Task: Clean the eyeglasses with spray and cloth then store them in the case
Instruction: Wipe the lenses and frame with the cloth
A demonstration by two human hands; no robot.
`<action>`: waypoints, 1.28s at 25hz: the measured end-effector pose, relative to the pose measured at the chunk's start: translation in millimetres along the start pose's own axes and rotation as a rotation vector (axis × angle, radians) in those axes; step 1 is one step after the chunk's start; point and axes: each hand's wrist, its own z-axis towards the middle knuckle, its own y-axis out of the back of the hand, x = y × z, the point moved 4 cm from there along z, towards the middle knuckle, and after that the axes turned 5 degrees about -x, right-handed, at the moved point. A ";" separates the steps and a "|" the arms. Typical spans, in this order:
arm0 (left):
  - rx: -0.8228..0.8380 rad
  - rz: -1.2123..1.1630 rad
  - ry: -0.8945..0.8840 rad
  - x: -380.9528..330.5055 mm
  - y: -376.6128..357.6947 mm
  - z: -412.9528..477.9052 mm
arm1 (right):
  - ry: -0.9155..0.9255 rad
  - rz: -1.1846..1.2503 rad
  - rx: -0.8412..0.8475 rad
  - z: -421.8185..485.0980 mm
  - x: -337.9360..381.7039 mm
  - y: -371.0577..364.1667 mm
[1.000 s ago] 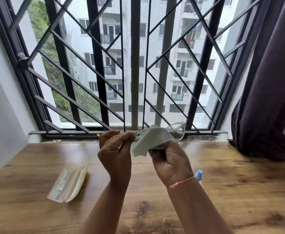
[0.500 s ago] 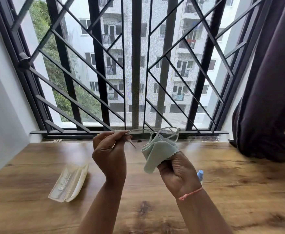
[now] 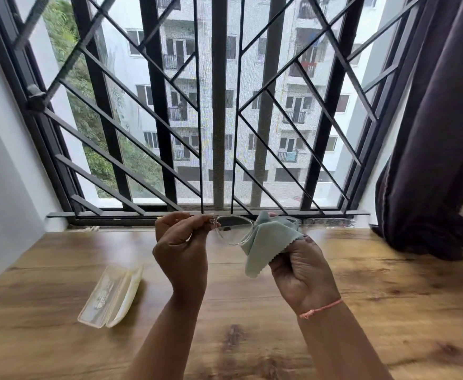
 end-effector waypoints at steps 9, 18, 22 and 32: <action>0.011 -0.029 0.003 -2.1 0.1 -1.0 | 0.041 0.067 -0.190 4.1 5.0 9.1; -0.049 -0.055 0.096 12.7 6.0 2.8 | -0.122 0.038 0.071 -0.3 11.4 2.6; -0.048 -0.054 0.109 14.6 7.1 1.9 | -0.142 0.037 0.156 -3.6 8.2 1.6; -0.029 -0.082 0.094 7.6 5.9 -2.4 | -0.026 0.020 -0.027 -1.6 6.3 7.6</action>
